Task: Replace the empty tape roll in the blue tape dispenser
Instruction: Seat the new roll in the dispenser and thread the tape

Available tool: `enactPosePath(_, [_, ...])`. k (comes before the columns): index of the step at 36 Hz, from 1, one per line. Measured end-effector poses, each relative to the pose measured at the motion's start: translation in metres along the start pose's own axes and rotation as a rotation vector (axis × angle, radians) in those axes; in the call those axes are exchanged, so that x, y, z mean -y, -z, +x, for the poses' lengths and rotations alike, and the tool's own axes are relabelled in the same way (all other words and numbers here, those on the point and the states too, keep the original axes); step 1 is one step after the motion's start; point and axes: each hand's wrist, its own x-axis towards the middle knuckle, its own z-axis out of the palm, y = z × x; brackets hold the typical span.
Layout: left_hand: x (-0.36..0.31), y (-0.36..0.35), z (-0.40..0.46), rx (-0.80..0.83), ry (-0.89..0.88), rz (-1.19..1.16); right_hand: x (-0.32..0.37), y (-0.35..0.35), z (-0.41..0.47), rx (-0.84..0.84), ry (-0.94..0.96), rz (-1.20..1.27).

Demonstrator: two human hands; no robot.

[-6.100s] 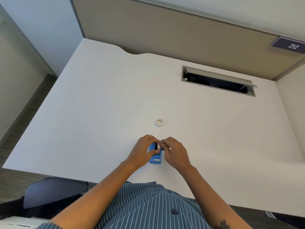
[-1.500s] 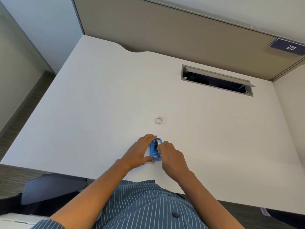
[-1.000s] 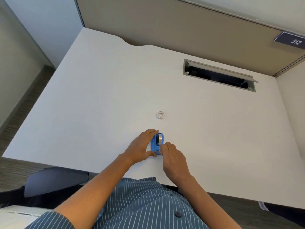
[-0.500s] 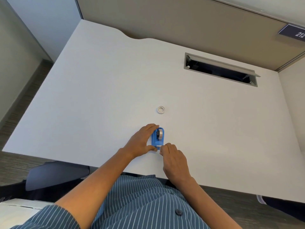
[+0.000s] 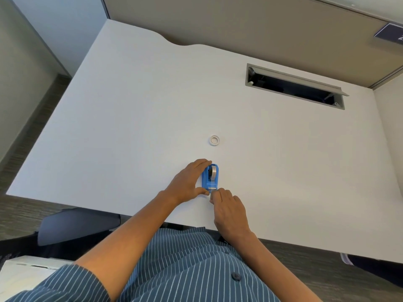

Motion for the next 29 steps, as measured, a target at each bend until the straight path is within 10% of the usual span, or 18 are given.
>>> enactPosePath(29, [-0.006, 0.007, 0.001, 0.065, 0.041, 0.013, -0.007, -0.030, -0.005, -0.029, 0.024, -0.043])
